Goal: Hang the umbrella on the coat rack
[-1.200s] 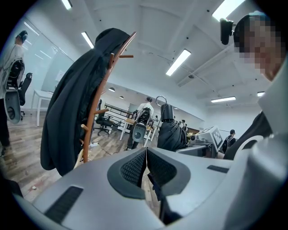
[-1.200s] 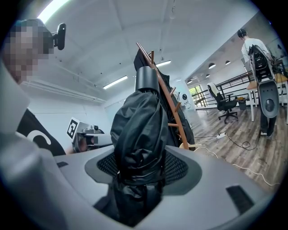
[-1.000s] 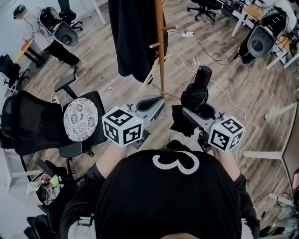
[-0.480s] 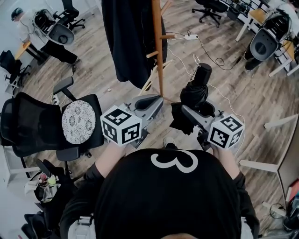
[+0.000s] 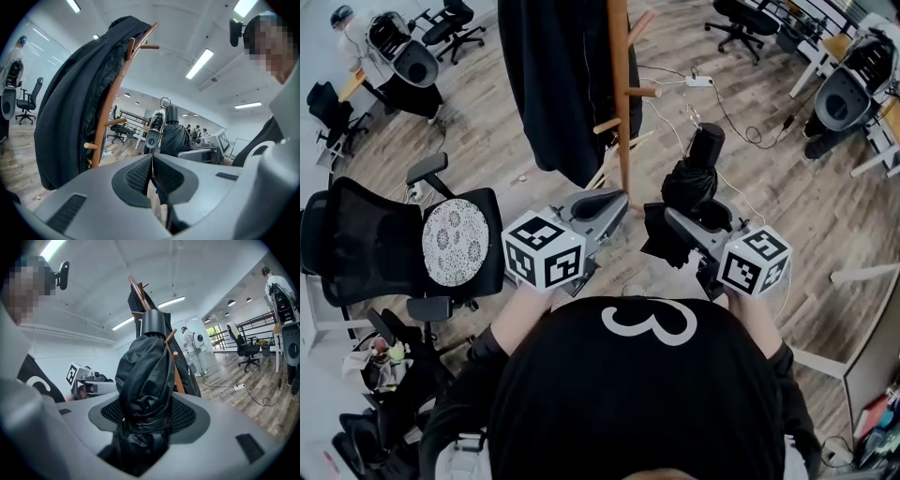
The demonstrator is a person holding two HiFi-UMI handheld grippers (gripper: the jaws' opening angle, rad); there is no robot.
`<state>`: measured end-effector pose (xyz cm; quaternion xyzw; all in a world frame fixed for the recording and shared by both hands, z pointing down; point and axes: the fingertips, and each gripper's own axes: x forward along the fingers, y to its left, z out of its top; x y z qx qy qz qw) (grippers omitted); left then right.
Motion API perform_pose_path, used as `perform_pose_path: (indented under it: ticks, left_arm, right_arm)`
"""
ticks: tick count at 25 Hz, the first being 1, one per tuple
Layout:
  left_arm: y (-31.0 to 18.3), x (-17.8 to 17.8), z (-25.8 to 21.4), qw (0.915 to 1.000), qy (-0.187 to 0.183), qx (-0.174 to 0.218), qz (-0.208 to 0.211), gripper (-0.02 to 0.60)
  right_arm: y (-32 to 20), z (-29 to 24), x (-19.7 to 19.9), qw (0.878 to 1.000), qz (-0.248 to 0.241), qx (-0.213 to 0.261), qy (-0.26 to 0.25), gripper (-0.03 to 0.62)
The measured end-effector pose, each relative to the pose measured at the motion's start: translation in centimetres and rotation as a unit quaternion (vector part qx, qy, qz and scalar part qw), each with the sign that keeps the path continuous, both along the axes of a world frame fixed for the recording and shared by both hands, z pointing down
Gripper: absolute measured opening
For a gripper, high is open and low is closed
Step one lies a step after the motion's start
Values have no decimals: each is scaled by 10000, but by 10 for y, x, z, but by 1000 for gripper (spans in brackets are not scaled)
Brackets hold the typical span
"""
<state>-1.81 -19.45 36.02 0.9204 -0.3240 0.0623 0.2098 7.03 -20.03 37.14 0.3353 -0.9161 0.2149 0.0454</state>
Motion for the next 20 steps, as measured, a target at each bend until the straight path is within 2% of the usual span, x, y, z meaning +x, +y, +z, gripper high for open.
perform_pose_path:
  ticks: [8,20]
  left_arm:
    - [-32,4,6,9995,-30,-14,-309,18]
    - [-51,4,20,9974,-86,-1,-718,18]
  right_arm:
    - [-39,8,2,9993,-361,-33,33,281]
    - [-77,35,4,9975,-658,-31,265,281]
